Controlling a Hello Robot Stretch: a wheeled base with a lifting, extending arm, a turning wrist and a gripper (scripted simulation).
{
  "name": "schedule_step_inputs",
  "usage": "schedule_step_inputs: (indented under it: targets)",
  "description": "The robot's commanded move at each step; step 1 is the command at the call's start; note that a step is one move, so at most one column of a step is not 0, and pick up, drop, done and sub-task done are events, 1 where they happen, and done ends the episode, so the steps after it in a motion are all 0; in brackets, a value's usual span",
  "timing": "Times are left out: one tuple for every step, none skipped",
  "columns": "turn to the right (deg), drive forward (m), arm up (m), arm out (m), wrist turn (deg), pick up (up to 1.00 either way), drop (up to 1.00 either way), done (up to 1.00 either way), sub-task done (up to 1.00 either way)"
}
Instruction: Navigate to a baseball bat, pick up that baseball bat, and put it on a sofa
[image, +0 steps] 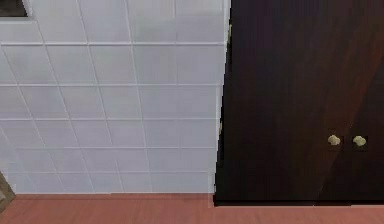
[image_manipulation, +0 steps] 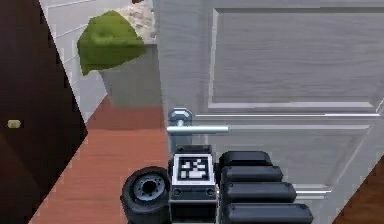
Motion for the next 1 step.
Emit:
schedule_step_inputs:
  targets:
    - [18.0, 0.00, 0.00, 0.00, 0.0, 0.00, 0.00, 0.00, 0.00]
